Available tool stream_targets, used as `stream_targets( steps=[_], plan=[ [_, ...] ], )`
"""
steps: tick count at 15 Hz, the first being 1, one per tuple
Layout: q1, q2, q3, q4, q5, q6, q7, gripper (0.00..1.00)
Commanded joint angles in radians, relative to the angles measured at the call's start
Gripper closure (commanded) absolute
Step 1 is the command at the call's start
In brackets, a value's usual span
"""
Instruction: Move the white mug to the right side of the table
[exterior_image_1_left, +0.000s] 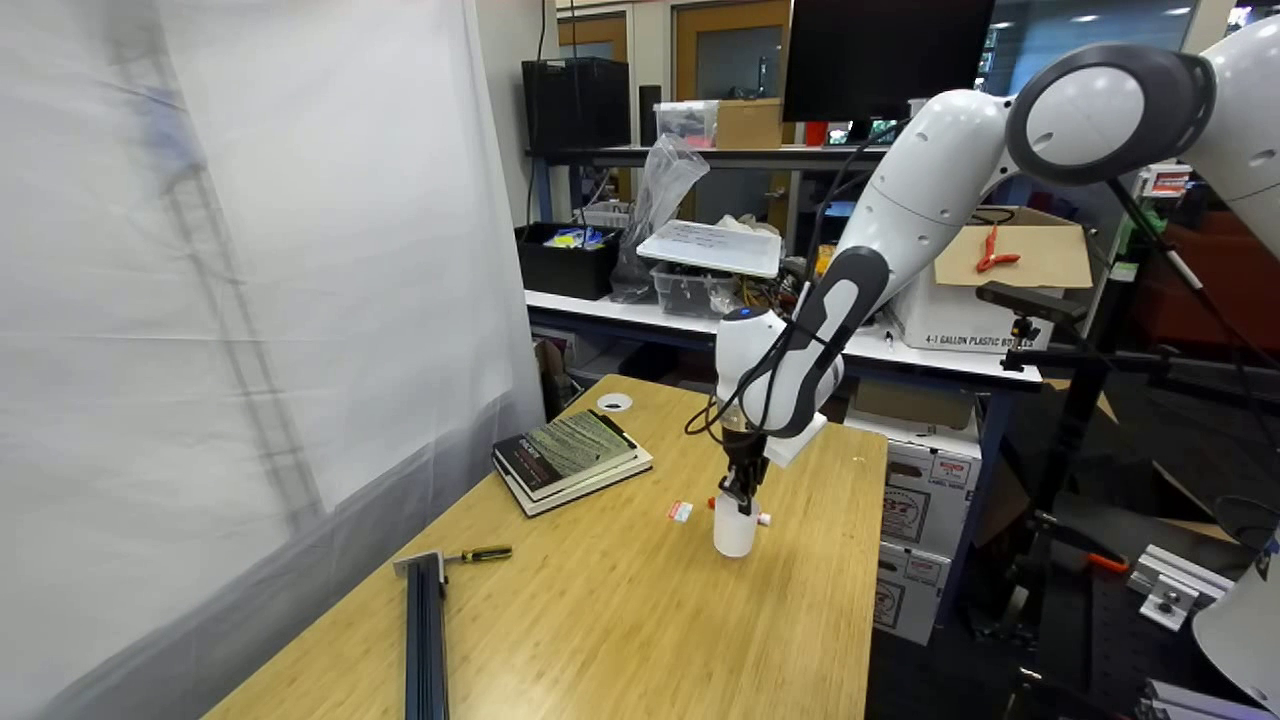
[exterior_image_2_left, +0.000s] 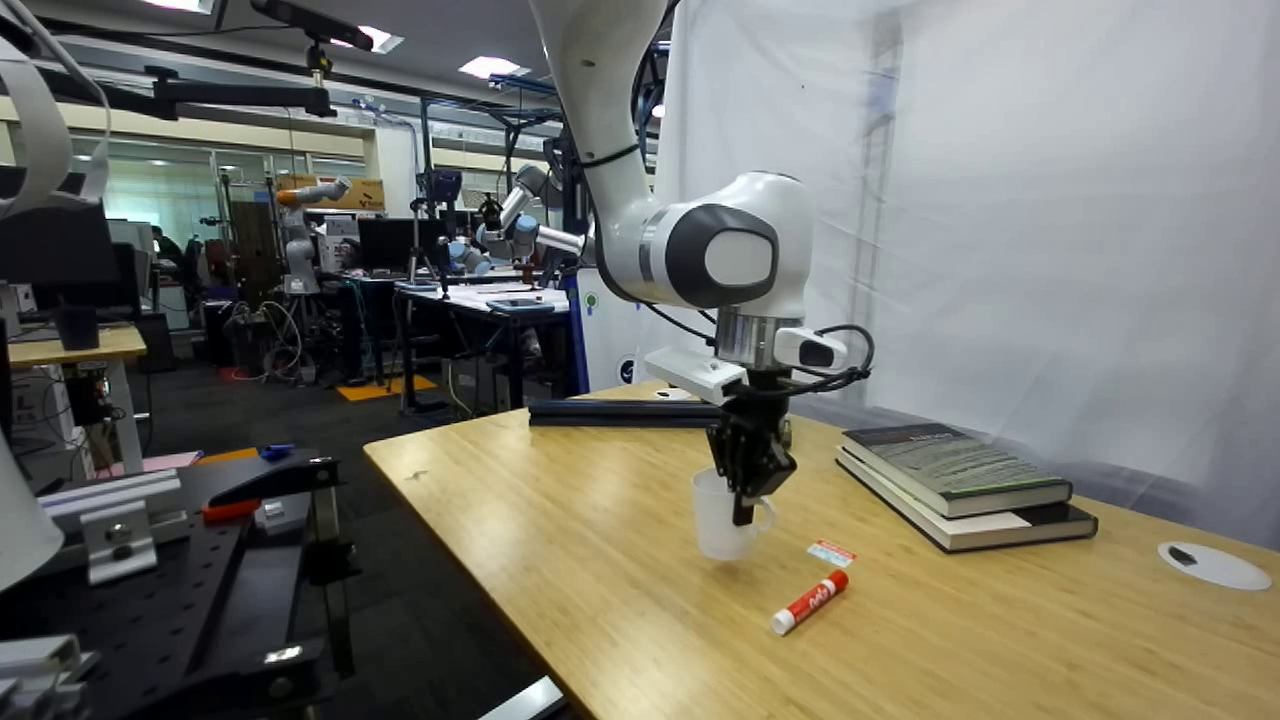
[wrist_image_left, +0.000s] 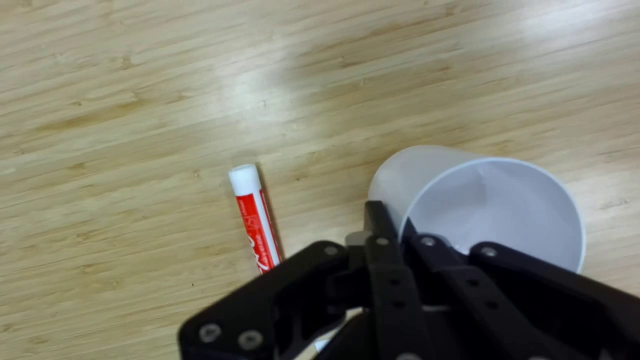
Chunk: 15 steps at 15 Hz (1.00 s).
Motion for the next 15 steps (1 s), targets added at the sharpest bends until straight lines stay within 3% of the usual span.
stream_targets(
  steps=[1,15],
  plan=[
    [-0.015,0.005,0.011,0.007,0.032,-0.010,-0.032,0.99],
    [-0.017,0.037,0.014,0.029,0.037,-0.022,-0.036,0.99]
  ],
)
